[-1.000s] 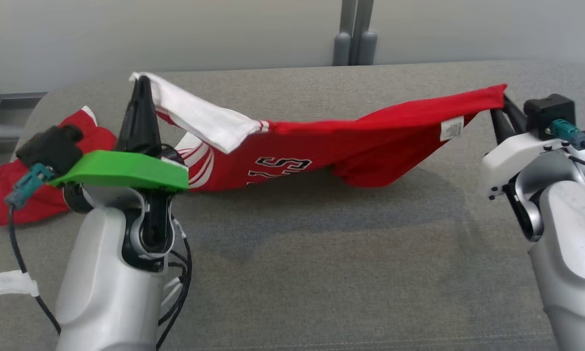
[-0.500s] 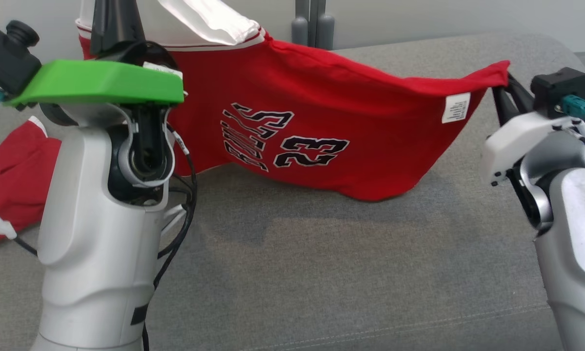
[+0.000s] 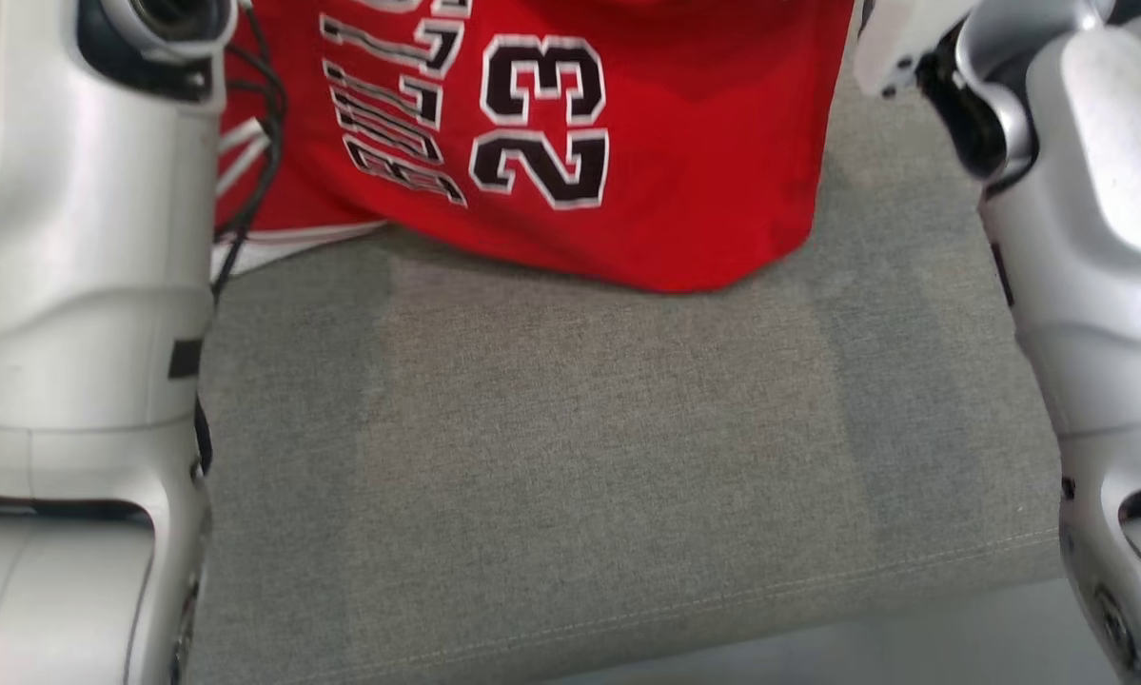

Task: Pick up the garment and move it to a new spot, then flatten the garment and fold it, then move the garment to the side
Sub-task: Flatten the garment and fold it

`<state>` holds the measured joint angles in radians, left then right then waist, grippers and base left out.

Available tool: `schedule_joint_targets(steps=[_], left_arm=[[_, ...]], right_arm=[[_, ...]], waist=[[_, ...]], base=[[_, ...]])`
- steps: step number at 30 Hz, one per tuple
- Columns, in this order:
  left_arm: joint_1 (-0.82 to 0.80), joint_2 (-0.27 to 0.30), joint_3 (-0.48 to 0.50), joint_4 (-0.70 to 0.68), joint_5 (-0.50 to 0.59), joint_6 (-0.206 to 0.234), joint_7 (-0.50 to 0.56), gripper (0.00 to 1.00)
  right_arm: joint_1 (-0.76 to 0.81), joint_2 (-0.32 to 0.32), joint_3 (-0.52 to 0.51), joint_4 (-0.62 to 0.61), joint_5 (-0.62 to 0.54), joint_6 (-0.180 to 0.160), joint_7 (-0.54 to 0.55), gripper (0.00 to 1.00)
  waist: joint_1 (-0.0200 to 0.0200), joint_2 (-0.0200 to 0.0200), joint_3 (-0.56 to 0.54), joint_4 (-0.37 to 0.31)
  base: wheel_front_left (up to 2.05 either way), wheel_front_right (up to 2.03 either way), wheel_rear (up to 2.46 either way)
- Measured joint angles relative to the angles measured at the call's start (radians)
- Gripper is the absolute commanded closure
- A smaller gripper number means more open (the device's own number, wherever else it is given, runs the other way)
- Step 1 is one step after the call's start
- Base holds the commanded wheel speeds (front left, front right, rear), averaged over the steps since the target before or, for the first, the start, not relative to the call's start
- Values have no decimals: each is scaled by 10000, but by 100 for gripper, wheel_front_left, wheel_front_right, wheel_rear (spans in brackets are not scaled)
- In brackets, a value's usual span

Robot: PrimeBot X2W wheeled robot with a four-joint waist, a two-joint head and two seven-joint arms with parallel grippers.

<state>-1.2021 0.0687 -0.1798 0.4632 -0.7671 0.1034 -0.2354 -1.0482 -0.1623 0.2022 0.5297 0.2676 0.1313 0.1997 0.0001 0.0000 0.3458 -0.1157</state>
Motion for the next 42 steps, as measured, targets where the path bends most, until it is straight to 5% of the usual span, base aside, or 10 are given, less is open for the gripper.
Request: schedule_joint_targets(steps=[9, 16, 24, 34, 42], left_arm=[[-3557, 575, -685, 901, 1645, -1561, -259, 100], [-5660, 1047, -754, 1078, 1994, -2065, -291, 100], [-6267, 930, 188, -276, 2036, -2274, -295, 100], [-2659, 1093, 546, -1501, 1430, -2307, -293, 100], [2246, 627, 842, -4113, 1151, -2226, -295, 100]], right_arm=[[-4042, 777, -3012, 2259, -1595, -4, -2512, 100], [-5934, 989, -5310, 2612, -3411, -4, -3879, 100], [-6537, 1112, -6295, 2788, -4357, -2, -4358, 100], [-5259, 1135, -5173, 3498, -4562, -4, -4518, 100], [-2941, 148, -3206, 3181, -4186, 2, -4456, 100]], waist=[[1, 0, 1746, -314], [2, 0, 2887, -463], [1, 0, 3678, -629], [0, 0, 3953, -778], [-1, 0, 3168, -549]], base=[[0, 0, 0], [0, 0, 0], [0, 0, 0], [0, 0, 0], [0, 0, 0]])
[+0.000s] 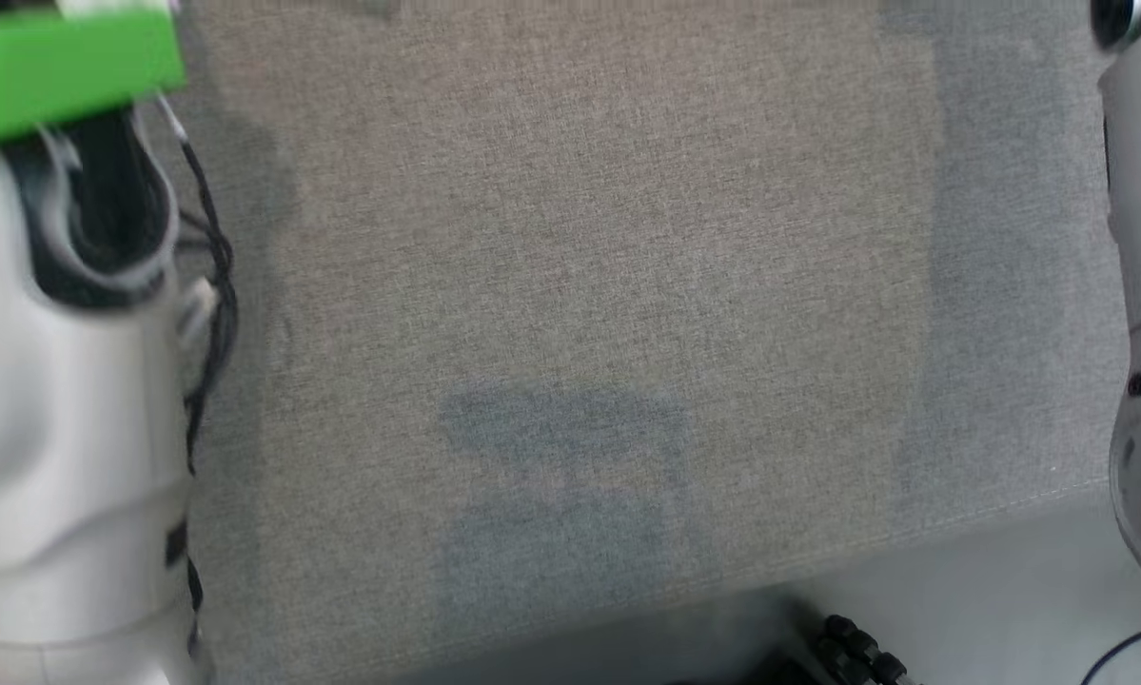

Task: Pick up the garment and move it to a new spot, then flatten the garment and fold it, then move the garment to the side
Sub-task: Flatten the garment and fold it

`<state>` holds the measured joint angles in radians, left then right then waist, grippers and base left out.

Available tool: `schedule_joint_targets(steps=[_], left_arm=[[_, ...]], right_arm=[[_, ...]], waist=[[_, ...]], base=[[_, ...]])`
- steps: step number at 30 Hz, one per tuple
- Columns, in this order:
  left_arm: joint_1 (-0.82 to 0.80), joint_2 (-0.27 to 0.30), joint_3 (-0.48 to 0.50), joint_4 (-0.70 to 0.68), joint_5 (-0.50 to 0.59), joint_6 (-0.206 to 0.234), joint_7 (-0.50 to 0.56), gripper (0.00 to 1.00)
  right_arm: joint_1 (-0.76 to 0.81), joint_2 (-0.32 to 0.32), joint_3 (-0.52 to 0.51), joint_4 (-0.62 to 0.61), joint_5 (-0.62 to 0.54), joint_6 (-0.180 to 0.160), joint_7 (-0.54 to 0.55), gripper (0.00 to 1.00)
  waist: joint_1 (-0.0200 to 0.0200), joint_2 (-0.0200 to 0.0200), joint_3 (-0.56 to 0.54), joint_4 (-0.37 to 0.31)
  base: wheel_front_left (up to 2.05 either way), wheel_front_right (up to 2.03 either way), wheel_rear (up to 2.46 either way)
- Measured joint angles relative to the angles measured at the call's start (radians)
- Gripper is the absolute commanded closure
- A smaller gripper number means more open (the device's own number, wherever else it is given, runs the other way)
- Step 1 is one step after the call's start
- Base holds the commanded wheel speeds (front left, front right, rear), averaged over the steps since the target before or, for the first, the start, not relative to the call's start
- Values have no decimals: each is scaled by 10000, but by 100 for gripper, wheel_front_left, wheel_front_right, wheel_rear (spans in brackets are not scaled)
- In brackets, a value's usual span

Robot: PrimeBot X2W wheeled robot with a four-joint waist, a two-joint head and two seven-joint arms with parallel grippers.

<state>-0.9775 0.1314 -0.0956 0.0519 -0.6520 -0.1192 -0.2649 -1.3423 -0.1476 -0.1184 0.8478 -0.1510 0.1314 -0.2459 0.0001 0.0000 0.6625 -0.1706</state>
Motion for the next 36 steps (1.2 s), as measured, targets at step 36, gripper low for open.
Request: schedule_joint_targets(steps=[36], left_arm=[[10936, -570, -2397, -761, 721, 1676, 1530, 100]], right_arm=[[9572, -2924, 4780, -4291, 2788, 0, 5565, 100]], waist=[[-2, 0, -5912, 1774]], base=[[0, 0, 0]])
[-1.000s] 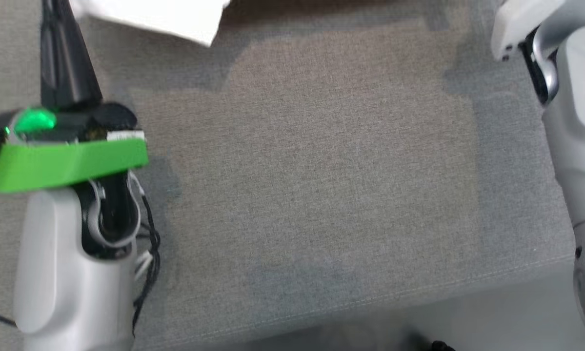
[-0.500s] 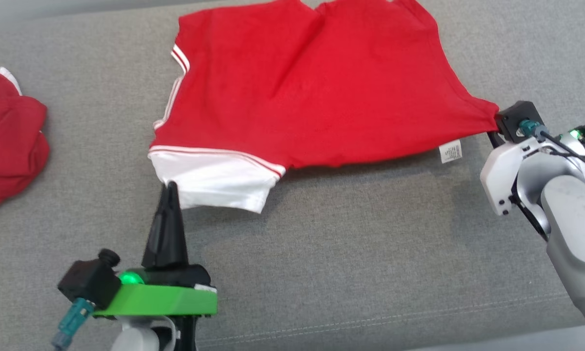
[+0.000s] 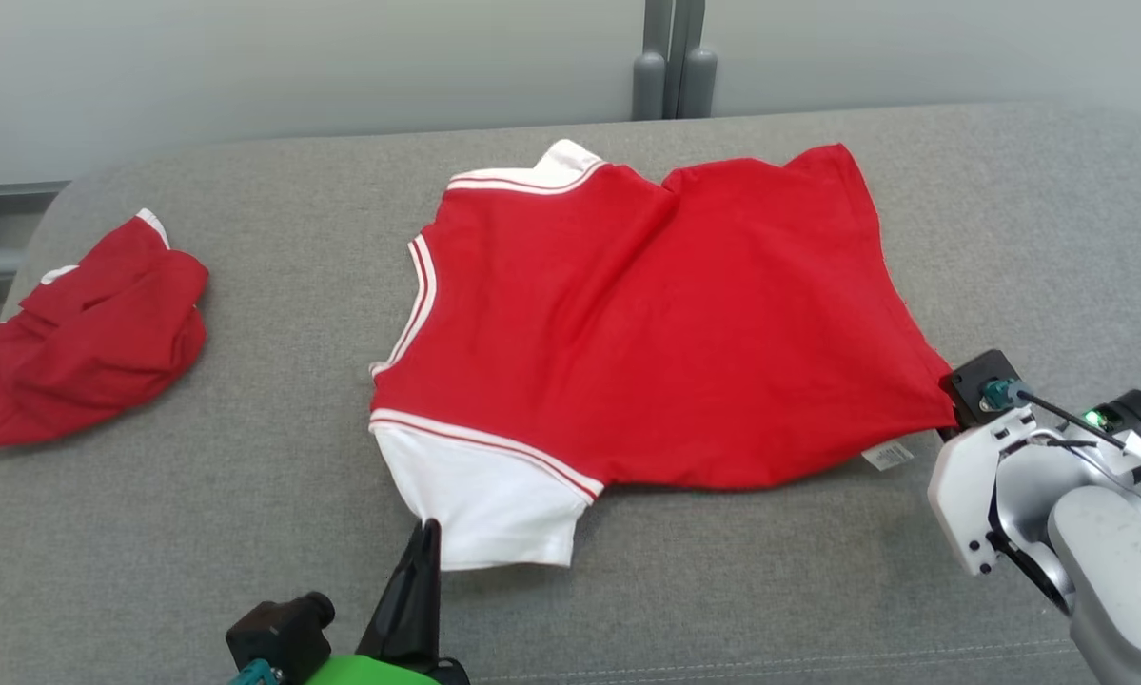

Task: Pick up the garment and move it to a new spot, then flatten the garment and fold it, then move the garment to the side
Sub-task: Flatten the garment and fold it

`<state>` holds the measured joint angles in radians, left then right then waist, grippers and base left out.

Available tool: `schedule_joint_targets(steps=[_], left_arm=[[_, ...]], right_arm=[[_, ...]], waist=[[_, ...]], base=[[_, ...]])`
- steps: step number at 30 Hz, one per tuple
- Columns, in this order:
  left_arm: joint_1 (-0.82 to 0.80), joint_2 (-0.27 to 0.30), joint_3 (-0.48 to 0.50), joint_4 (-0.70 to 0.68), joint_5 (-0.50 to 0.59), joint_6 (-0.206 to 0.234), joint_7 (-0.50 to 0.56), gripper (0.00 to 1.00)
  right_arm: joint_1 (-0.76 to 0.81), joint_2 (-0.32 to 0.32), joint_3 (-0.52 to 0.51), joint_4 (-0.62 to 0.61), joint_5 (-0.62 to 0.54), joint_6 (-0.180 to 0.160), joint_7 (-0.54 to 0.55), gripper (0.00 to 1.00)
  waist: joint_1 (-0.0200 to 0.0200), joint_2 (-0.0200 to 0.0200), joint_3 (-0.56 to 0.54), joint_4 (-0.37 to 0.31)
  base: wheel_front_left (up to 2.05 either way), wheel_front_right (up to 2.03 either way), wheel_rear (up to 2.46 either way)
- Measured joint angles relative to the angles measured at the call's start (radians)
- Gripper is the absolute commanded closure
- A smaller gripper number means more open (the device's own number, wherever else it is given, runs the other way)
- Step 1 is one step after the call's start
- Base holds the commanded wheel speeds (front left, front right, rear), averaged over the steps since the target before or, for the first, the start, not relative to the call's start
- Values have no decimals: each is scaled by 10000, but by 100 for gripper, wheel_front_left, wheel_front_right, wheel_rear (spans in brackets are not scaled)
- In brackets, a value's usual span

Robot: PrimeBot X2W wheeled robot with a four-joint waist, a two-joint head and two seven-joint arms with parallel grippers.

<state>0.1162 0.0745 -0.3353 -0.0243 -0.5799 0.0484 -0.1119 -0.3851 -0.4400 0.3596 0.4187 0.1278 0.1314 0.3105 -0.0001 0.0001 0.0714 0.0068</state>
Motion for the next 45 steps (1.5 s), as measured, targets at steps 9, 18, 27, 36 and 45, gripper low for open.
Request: schedule_joint_targets(steps=[9, 18, 27, 36, 45], left_arm=[[1005, 12, -81, -922, -608, 675, 1216, 100], [-641, -40, 12, -890, -763, 786, 1576, 100], [-3551, -90, 364, 1396, -569, 686, 1354, 100], [-5620, -186, 359, 3392, -441, 420, 529, 100], [-6568, -215, 322, 4692, -502, 221, -128, 100]], right_arm=[[1034, -255, -123, -832, 128, 0, 754, 100], [1158, -92, -644, -1333, 213, 0, 972, 100], [-120, 414, -811, -918, 201, 0, 844, 100], [-1014, 982, -1014, 169, 474, 0, 744, 100], [-1614, 1879, -1641, 857, 750, 0, 334, 100]], waist=[[0, 0, -388, 201], [0, 0, -97, 120], [1, 0, 517, -186], [1, 0, 1222, -430], [1, 0, 1543, -600]], base=[[0, 0, 0], [0, 0, 0], [0, 0, 0], [0, 0, 0], [0, 0, 0]])
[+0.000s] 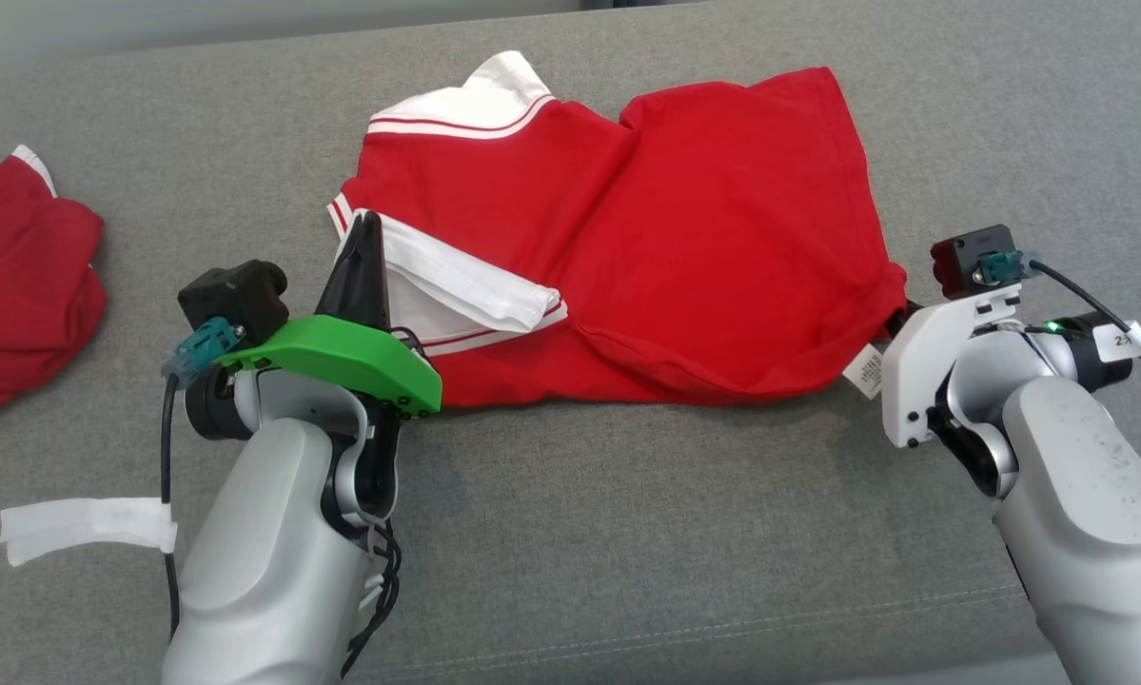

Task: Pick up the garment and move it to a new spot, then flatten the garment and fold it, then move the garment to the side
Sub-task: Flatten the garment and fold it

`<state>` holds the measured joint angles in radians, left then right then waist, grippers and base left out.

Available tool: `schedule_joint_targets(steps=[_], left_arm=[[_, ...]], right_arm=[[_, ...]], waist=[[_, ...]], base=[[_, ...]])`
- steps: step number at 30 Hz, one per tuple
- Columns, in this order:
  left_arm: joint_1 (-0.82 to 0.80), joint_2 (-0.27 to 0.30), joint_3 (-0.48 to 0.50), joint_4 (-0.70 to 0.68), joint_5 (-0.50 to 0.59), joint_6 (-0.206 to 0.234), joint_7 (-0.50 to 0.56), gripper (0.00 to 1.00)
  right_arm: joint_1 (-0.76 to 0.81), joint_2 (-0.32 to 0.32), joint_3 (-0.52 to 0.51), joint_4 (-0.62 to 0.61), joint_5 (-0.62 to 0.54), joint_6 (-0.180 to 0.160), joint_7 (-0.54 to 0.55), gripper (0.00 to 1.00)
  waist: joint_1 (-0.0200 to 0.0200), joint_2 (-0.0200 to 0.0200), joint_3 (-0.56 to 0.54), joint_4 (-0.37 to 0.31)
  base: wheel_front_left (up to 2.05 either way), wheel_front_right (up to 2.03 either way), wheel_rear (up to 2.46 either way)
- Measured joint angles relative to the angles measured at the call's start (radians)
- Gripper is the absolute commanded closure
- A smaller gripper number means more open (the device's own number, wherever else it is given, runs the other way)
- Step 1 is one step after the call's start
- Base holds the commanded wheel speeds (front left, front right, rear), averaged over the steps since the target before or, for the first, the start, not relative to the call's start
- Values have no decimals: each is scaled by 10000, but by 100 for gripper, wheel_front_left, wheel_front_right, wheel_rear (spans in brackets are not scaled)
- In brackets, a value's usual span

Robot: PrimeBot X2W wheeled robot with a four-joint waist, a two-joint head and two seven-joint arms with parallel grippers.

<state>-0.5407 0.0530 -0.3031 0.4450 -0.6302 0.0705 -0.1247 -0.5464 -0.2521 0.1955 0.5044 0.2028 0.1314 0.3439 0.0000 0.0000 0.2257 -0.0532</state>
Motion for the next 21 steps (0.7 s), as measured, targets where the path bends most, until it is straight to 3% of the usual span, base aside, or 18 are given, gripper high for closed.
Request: schedule_joint_targets(steps=[6, 13, 21], left_arm=[[-364, -12, 35, 527, -17, -29, -424, 100], [-639, -13, 178, 1057, -75, 59, -848, 100], [-862, -15, 94, 1509, -73, -40, -1024, 100]], right_arm=[[-531, 564, -830, 591, -115, 0, 19, 100], [-1041, 1080, -2462, 1287, -1636, 0, 460, 100], [-1186, 1507, -2623, 1622, -2069, 0, 508, 100]], waist=[[0, 0, 63, -15], [0, 0, 100, 87], [1, 0, 170, 175]], base=[[0, 0, 0], [0, 0, 0], [0, 0, 0]])
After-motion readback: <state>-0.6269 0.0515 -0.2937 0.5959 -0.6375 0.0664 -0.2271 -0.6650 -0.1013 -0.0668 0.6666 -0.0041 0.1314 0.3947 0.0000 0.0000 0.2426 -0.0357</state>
